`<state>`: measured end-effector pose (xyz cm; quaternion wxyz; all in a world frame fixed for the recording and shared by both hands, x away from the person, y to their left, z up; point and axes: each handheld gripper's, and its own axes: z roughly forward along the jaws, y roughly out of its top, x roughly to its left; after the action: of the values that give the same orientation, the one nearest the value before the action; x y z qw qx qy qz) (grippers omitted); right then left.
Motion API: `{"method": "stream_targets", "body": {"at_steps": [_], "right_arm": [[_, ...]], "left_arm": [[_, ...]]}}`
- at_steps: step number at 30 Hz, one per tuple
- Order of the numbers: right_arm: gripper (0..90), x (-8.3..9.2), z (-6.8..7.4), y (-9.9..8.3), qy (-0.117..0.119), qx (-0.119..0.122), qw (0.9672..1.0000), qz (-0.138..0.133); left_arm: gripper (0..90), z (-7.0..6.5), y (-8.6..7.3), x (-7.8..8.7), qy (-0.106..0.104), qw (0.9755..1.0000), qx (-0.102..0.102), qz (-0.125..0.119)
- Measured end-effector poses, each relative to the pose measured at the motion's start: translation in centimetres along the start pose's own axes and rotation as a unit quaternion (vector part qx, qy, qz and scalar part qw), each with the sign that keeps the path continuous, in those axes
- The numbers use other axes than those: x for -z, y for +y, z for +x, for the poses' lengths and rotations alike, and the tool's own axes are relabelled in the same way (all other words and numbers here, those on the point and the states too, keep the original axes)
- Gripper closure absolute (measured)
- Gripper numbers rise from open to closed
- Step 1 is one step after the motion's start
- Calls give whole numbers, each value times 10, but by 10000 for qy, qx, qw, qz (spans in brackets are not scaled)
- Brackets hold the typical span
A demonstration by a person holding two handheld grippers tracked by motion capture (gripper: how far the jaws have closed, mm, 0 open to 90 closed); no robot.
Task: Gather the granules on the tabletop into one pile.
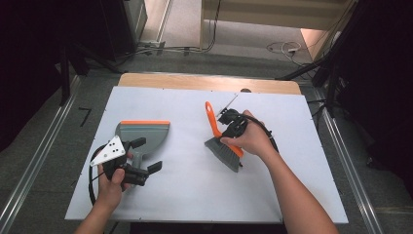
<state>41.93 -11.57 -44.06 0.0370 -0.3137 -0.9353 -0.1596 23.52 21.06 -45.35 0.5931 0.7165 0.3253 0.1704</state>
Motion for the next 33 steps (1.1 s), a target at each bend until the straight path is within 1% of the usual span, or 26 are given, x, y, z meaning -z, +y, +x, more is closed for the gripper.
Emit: {"method": "stream_targets", "body": {"at_steps": [3,6,9,11,12,13,14,16,17,19,20,21,22,23,24,25,26,27,28,29,30,31,32,33], "right_arm": [[676,3,4,0,144,43,9999,-59],[679,13,9,-3,194,134,9995,-189],[680,29,14,-8,144,404,9985,-332],[680,41,21,-14,96,734,9966,-376],[680,46,25,-17,7,987,9946,-314],[680,49,29,-22,-121,1190,9924,-280],[680,51,33,-27,-217,1358,9903,-202],[680,53,37,-37,-302,1644,9859,21],[680,51,39,-42,-296,1721,9846,92],[679,47,41,-52,-177,1940,9806,224],[679,44,43,-58,-103,1970,9800,265],[679,41,45,-62,-20,2036,9786,306],[679,38,48,-66,31,2038,9784,348],[680,35,51,-69,59,2090,9773,341],[680,34,56,-72,113,2073,9775,367],[680,32,59,-75,219,2209,9743,390],[680,30,65,-77,367,2210,9735,452],[680,28,70,-78,483,2279,9711,521],[680,24,73,-79,532,2407,9672,616],[680,20,75,-78,432,2488,9651,700],[679,17,75,-77,298,2544,9637,751],[678,16,73,-75,259,2504,9649,749],[677,15,69,-73,341,2535,9641,708],[675,13,63,-70,414,2679,9605,635]], "left_arm": [[0,0,0,0,-7,10000,-5,6],[0,0,0,-1,-14,10000,-20,22],[0,0,0,-1,-9,10000,-24,25],[0,0,0,-1,-9,10000,-9,11],[0,0,0,0,-3,10000,-5,8],[0,0,0,0,-1,10000,-4,10],[0,0,0,-1,-3,10000,-10,11],[0,0,0,-1,3,10000,-26,26],[0,0,0,-2,-1,10000,-29,25],[0,-1,0,-2,0,10000,-26,30],[0,-1,0,-2,2,10000,-18,29],[0,-1,0,-2,5,10000,-9,27],[0,-1,0,-2,9,10000,-10,26],[0,-1,0,-2,12,10000,-2,25],[0,-1,0,-2,11,10000,5,25],[0,-1,-1,-3,13,10000,2,28],[0,-1,-1,-3,16,10000,-8,39],[0,0,-1,-4,14,10000,-20,44],[0,-1,-1,-4,10,10000,-17,52],[0,-1,-1,-5,11,10000,-13,54],[0,-1,-1,-5,7,10000,-25,61],[0,-2,-1,-5,-2,10000,-33,58],[0,-2,-1,-5,-2,10000,-30,52],[0,-2,-1,-4,3,10000,-25,56]]}}
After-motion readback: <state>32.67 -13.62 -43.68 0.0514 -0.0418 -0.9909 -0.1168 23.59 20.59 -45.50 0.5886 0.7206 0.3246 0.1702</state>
